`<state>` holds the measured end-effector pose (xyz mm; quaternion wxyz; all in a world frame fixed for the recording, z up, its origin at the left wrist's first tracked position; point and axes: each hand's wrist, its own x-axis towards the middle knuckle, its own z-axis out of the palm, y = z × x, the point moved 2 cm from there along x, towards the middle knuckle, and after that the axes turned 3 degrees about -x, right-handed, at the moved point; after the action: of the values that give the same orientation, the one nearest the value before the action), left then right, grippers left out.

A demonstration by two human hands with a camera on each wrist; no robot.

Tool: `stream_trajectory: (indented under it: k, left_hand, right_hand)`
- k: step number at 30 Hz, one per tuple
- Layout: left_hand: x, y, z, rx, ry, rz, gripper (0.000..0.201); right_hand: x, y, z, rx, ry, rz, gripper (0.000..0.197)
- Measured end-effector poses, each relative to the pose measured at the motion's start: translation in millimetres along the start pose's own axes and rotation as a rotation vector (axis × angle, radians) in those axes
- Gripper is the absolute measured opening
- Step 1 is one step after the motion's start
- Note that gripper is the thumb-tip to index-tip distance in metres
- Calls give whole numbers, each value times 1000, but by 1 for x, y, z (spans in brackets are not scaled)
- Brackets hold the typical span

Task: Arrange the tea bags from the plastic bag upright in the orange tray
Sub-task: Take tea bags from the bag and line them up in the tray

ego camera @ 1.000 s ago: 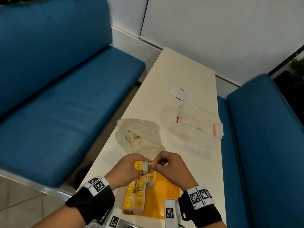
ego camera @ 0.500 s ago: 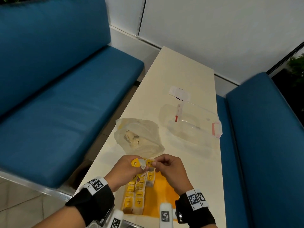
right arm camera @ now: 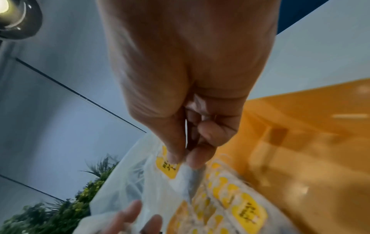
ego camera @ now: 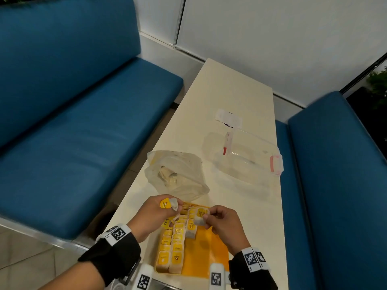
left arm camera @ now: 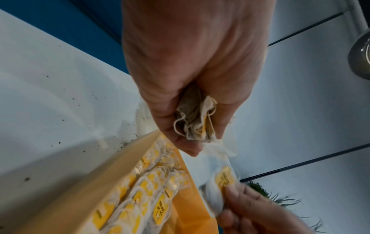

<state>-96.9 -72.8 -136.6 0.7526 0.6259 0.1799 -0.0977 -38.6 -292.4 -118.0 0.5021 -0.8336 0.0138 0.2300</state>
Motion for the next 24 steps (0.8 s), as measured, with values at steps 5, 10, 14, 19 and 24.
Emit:
stream_trajectory:
  k: [5, 10, 14, 19, 24]
  left_hand:
    - [0, -6, -4, -5, -5, -10, 12]
    - [-1, -8, 1, -15, -19, -7, 10]
    - [0, -12, 1, 10, -22, -11, 9]
    - [0, -15, 0, 47, -10, -5, 9]
    - [0, -18, 0, 62, -1, -4, 8]
  right_hand:
    - [-8, 25, 1, -86, -53, 136, 9]
    - [-8, 34, 8, -95, -29, 157, 9]
    - [-8, 37, 13, -62, -80, 175, 5]
    - [-10, 43, 25, -84, -132, 229, 4]
    - [-6, 49, 33, -126, -140, 292, 9]
